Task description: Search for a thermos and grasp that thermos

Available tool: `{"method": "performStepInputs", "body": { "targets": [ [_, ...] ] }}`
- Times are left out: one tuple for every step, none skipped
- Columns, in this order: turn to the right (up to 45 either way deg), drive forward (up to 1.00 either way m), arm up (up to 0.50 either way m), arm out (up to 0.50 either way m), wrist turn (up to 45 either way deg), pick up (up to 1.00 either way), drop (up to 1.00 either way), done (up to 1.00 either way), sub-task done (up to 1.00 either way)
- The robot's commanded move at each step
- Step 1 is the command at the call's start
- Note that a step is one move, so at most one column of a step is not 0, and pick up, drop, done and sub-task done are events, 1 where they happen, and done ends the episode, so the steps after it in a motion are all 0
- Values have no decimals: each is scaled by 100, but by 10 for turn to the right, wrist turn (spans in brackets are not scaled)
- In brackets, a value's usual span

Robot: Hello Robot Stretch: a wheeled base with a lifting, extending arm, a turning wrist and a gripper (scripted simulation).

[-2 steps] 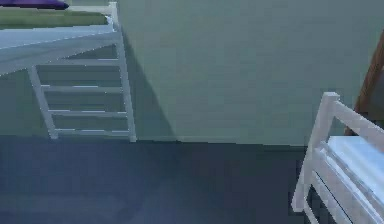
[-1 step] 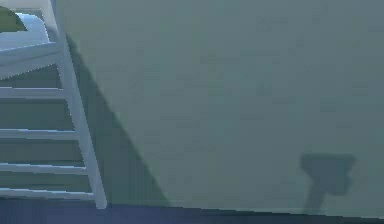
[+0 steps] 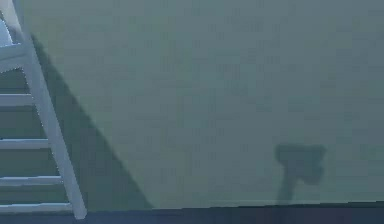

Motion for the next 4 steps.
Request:
{"method": "performStepInputs", "body": {
  "targets": [
    [0,50,0,0,0,0,0,0,0],
    [450,0,0,0,0,0,0,0,0],
    [240,0,0,0,0,0,0,0,0],
    [0,60,0,0,0,0,0,0,0]
  ]
}}
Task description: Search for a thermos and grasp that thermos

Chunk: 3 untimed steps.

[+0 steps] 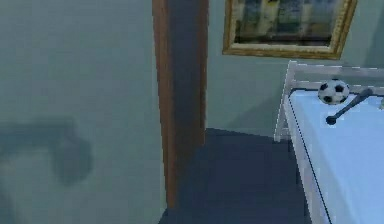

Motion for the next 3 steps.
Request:
{"method": "performStepInputs", "body": {
  "targets": [
    [150,0,0,0,0,0,0,0,0],
    [0,100,0,0,0,0,0,0,0],
    [120,0,0,0,0,0,0,0,0]
  ]
}}
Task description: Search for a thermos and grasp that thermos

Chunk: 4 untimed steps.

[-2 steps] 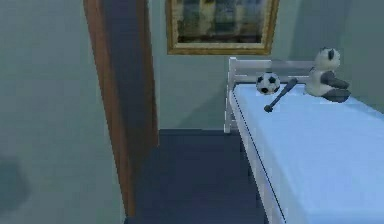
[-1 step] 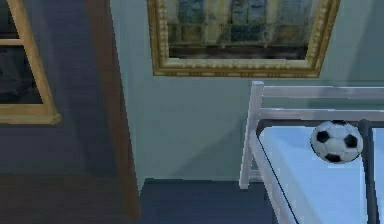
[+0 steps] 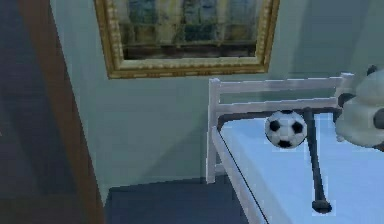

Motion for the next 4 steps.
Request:
{"method": "performStepInputs", "body": {
  "targets": [
    [0,25,0,0,0,0,0,0,0],
    [-450,0,0,0,0,0,0,0,0],
    [-120,0,0,0,0,0,0,0,0],
    [0,45,0,0,0,0,0,0,0]
  ]
}}
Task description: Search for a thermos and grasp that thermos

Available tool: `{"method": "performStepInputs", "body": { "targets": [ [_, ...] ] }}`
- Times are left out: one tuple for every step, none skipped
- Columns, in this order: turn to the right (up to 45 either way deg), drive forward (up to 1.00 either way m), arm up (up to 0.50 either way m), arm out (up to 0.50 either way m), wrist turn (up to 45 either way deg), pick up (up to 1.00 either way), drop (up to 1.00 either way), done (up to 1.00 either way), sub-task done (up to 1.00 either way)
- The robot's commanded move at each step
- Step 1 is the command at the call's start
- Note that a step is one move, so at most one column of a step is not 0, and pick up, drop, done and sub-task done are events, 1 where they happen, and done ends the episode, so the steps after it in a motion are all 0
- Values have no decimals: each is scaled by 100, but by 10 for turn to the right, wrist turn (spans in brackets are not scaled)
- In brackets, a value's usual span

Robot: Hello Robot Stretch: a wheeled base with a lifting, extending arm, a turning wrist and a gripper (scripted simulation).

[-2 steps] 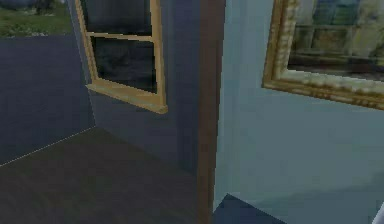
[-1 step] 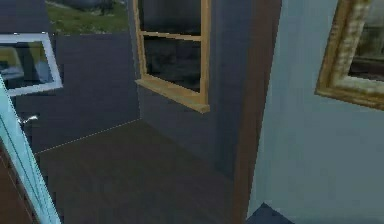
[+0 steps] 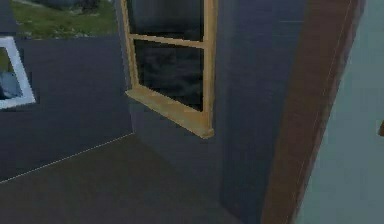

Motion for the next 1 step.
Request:
{"method": "performStepInputs", "body": {
  "targets": [
    [-240,0,0,0,0,0,0,0,0]
  ]
}}
